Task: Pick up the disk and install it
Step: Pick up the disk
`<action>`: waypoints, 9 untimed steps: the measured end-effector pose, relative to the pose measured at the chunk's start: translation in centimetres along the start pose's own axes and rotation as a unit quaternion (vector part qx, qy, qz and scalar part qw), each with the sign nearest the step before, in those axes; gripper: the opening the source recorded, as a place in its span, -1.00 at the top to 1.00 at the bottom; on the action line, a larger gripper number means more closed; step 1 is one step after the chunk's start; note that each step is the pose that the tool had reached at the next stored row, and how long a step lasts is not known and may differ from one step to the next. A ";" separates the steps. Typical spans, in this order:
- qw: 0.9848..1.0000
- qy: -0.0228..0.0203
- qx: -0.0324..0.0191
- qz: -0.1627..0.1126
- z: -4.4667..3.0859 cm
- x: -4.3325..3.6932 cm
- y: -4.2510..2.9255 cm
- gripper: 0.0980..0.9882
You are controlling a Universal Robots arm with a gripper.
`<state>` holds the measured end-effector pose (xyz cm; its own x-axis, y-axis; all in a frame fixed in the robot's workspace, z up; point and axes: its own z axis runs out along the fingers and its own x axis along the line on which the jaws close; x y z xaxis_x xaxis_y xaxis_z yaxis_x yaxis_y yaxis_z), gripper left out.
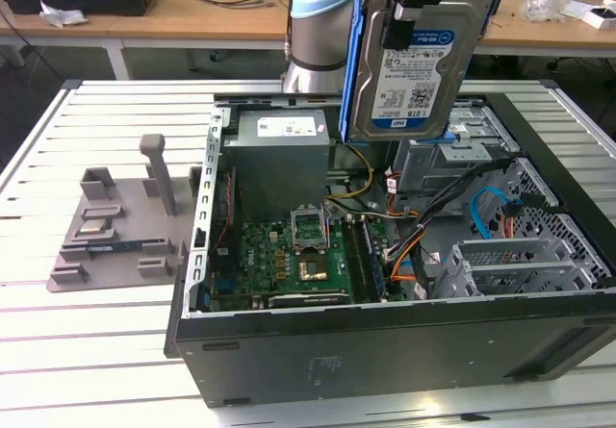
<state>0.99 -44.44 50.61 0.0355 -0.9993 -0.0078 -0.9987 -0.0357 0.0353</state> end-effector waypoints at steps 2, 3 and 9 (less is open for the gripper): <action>1.000 0.000 0.000 0.000 0.01 0.97 0.03 0.39; 1.000 0.000 0.000 0.000 0.01 1.25 0.04 0.39; 1.000 0.000 0.000 0.000 0.02 2.70 0.09 0.39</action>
<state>0.99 -47.14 50.57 0.0355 -0.9993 -0.0080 -0.9987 -0.0358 0.0354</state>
